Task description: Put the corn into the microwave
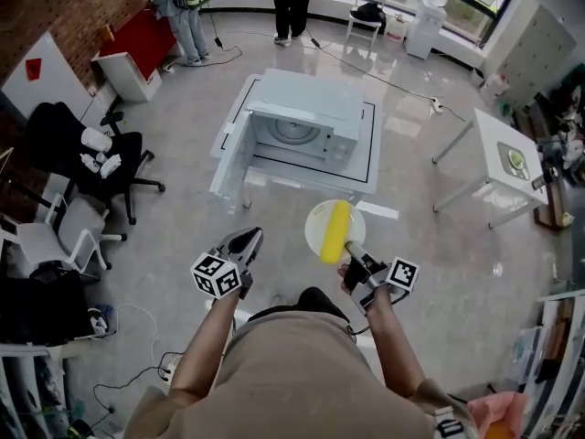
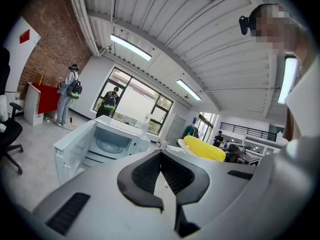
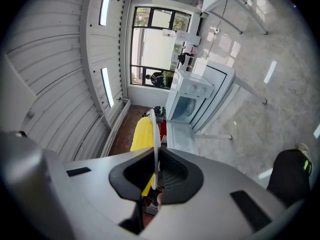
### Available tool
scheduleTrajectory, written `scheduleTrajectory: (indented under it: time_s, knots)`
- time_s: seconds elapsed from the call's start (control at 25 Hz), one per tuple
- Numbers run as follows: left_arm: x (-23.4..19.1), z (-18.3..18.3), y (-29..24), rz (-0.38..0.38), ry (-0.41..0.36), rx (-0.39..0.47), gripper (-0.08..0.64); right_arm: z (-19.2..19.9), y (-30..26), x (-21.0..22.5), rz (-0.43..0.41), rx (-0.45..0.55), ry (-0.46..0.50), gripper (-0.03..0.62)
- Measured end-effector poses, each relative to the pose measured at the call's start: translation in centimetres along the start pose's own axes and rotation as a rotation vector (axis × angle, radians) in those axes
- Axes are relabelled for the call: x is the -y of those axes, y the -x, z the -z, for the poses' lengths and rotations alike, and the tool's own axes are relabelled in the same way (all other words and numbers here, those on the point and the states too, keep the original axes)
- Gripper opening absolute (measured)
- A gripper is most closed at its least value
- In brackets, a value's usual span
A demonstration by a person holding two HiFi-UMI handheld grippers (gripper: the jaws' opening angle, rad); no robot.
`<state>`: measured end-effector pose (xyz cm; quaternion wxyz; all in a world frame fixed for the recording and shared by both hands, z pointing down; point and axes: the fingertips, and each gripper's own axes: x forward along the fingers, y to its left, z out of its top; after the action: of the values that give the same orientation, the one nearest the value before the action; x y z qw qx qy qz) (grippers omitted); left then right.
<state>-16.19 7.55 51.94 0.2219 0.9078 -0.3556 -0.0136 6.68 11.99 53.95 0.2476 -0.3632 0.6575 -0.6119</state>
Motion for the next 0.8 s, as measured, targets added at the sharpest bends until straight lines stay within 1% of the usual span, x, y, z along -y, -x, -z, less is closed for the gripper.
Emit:
scheduleTrajectory:
  time_s: [0.16, 0.28, 0.36, 0.52, 0.64, 0.72, 0.8]
  knots:
    - [-1.0, -0.7, -0.9, -0.027, -0.007, 0.013, 0.005, -1.2, -2.0, 0.1, -0.014, -0.031, 0.001, 0.023]
    - [-1.0, -1.3, -2.0, -0.035, 0.042, 0.038, 0.005, -2.8, -2.8, 0.7, -0.020, -0.054, -0.012, 0.023]
    - [-0.7, -1.9, -3.3, -0.042, 0.058, 0.053, 0.005, -4.4, -3.4, 1.2, -0.011, -0.076, 0.001, 0.021]
    - [-0.4, -2.9, -6.6, -0.091, 0.037, 0.052, 0.005, -7.7, -4.9, 1.6, -0.003, -0.148, 0.039, 0.023]
    - [0.0, -3.2, -9.4, -0.125, 0.055, 0.062, 0.005, -10.3, -5.6, 1.2, -0.005, -0.214, 0.073, 0.023]
    - [1.1, -3.4, -11.1, -0.128, 0.072, 0.091, 0.005, -12.0, -5.4, 1.5, -0.002, -0.253, 0.069, 0.023]
    - [2.4, -3.9, -12.8, -0.124, 0.072, 0.126, 0.005, -13.9, -5.2, 1.8, 0.003, -0.282, 0.075, 0.022]
